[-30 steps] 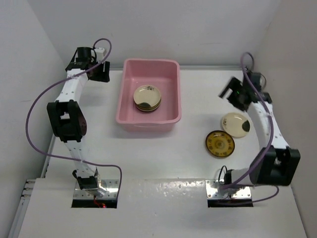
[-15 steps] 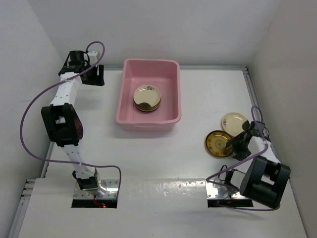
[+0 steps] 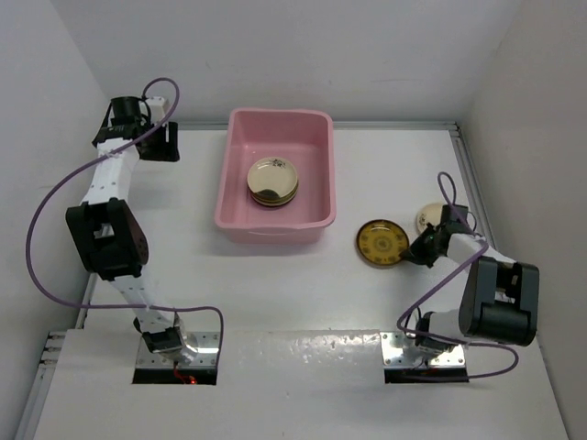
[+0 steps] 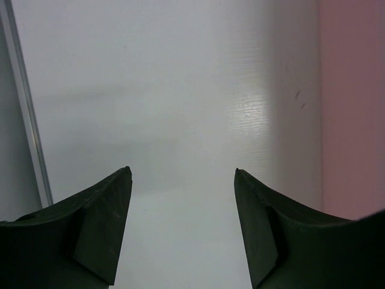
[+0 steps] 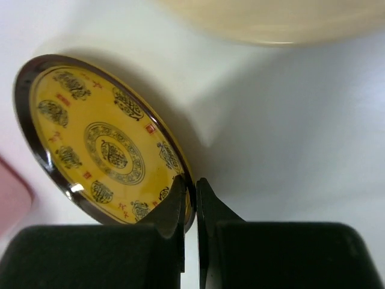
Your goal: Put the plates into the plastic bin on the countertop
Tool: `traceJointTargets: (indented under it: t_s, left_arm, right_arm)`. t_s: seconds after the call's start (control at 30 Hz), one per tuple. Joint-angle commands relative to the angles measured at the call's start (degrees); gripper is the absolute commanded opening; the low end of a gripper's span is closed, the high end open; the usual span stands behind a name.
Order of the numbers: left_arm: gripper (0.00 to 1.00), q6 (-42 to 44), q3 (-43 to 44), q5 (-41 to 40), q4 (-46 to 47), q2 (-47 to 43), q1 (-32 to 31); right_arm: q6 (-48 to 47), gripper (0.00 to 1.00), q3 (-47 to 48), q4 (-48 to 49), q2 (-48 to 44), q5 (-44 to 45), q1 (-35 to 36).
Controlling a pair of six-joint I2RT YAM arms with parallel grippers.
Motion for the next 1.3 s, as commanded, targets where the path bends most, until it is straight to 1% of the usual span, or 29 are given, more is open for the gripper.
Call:
traceJointTargets:
  t_s: [0.0, 0.07, 0.1, 0.13, 0.2, 0.27, 0.3, 0.33, 0.37, 0.4, 0.43, 0.5, 0.53, 0.6, 0.63, 0.67, 0.7, 0.73, 0.77, 0.8, 0.83, 0.87, 0.9, 0.93, 0.97, 1.1, 1.27]
  left_arm:
    - [0.71, 0.66, -0.53, -1.55, 0.94, -3.28, 0.78]
    - [0.71, 0.66, -0.53, -1.55, 0.94, -3.28, 1.39]
    - [0.71, 0.66, -0.53, -1.55, 0.94, -3.28, 1.39]
    - [0.71, 1.27, -0.53, -2.08, 0.94, -3.28, 1.92]
    - [0.72, 1.28, -0.53, -2.08, 0.94, -3.8, 1.92]
    - [0.72, 1.28, -0.53, -2.08, 0.94, -3.8, 2.45]
    - [0.72, 1.28, -0.53, -2.08, 0.94, -3.8, 2.45]
    - [0.72, 1.28, -0.53, -2.08, 0.94, -3.8, 2.97]
    - [0.72, 1.28, -1.05, -2.08, 0.94, -3.8, 2.98]
    - [0.72, 1.28, -1.06, -2.08, 0.94, -3.8, 2.98]
    - [0.72, 1.28, -1.06, -2.6, 0.94, -3.8, 2.98]
    - [0.72, 1.28, -1.06, -2.61, 0.94, -3.28, 3.5]
    - [0.72, 1.28, -1.06, -2.61, 0.94, -3.28, 3.5]
    - [0.72, 1.28, -1.06, -3.13, 0.94, -2.67, 4.02]
    - [0.72, 1.28, -1.06, -3.14, 0.94, -2.66, 4.03]
    - [0.72, 1.28, -1.06, -3.14, 0.94, -2.66, 4.03]
    - [0.72, 1.28, -1.06, -3.14, 0.94, -2.66, 4.03]
    - [0.72, 1.28, -1.06, -3.14, 0.94, -2.66, 4.03]
    - [0.72, 1.28, -1.06, -3.14, 0.94, -2.66, 4.03]
    - [0.72, 1.28, -1.06, -3.14, 0.94, -2.66, 4.55]
    - [0.72, 1.89, -1.06, -3.14, 0.94, -2.66, 4.56]
    - [0.72, 1.89, -1.67, -3.14, 0.94, -2.66, 4.56]
    - [0.72, 1.89, -1.67, -3.14, 0.94, -2.66, 4.56]
    - [0.72, 1.89, -1.67, -3.14, 0.94, -2.66, 4.56]
    - [0.72, 1.89, -2.2, -3.14, 0.94, -2.66, 5.08]
    - [0.72, 1.89, -2.73, -2.61, 0.94, -2.66, 5.61]
    - [0.72, 1.89, -3.26, -1.56, 0.94, -2.66, 6.14]
  right_arm:
    - [-0.82, 0.0, 3.25, 0.48, -1.27, 2.47, 4.18]
    - [3.39, 0.0, 5.54, 1.9, -3.46, 2.47, 4.1]
    - [4.28, 0.0, 8.85, 3.12, -3.48, 3.08, 4.18]
    - [4.98, 0.0, 10.54, 3.31, -3.74, 3.44, 4.27]
    - [5.52, 0.0, 17.29, 2.44, -3.92, 4.93, 4.71]
    - [5.34, 0.0, 20.74, 2.08, -3.92, 7.11, 5.41]
    - [5.08, 0.0, 25.71, 1.82, -3.66, 8.17, 6.81]
    - [4.91, 0.0, 27.5, 1.73, -3.83, 11.49, 7.34]
    - [4.64, 0.0, 28.83, 2.08, -3.66, 12.13, 7.78]
    - [4.47, 0.0, 32.15, 2.6, -3.31, 13.79, 9.96]
    - [4.29, 0.0, 35.22, 2.78, -3.04, 15.81, 10.68]
    - [4.29, 0.0, 39.2, 5.14, -2.6, 16.45, 13.75]
    - [3.94, 0.0, 43.56, 5.24, -0.69, 16.27, 16.29]
    - [3.5, 0.0, 47.1, 4.81, 3.0, 14.87, 23.31]
    - [2.54, 0.0, 52.78, 4.11, 6.59, 13.65, 26.65]
    - [1.05, 0.0, 54.83, 2.62, 12.89, 13.03, 30.34]
    - [1.04, 0.0, 57.12, 0.43, 12.96, 12.58, 30.37]
    - [-0.97, 0.0, 64.01, -2.72, 17.13, 12.41, 34.73]
    - [-1.25, 0.0, 66.61, -4.14, 22.57, 10.84, 35.99]
    - [-1.51, 0.0, 71.33, -6.77, 24.89, 10.21, 36.96]
    - [-1.25, 0.0, 73.73, -8.1, 27.43, 9.86, 38.62]
    - [-0.99, 0.0, 77.41, -9.51, 33.72, 8.12, 39.77]
    - [-0.46, 0.0, 81.18, -10.56, 35.53, 7.92, 40.74]
    - [-0.46, 0.0, 82.79, -11.45, 39.11, 7.49, 41.44]
    - [-0.02, 0.0, 86.98, -11.8, 42.19, 6.79, 42.67]
    - [2.17, 0.0, 90.01, -11.29, 48.02, 4.77, 43.91]
    - [3.59, 0.0, 88.08, -10.05, 49.25, 4.06, 44.17]
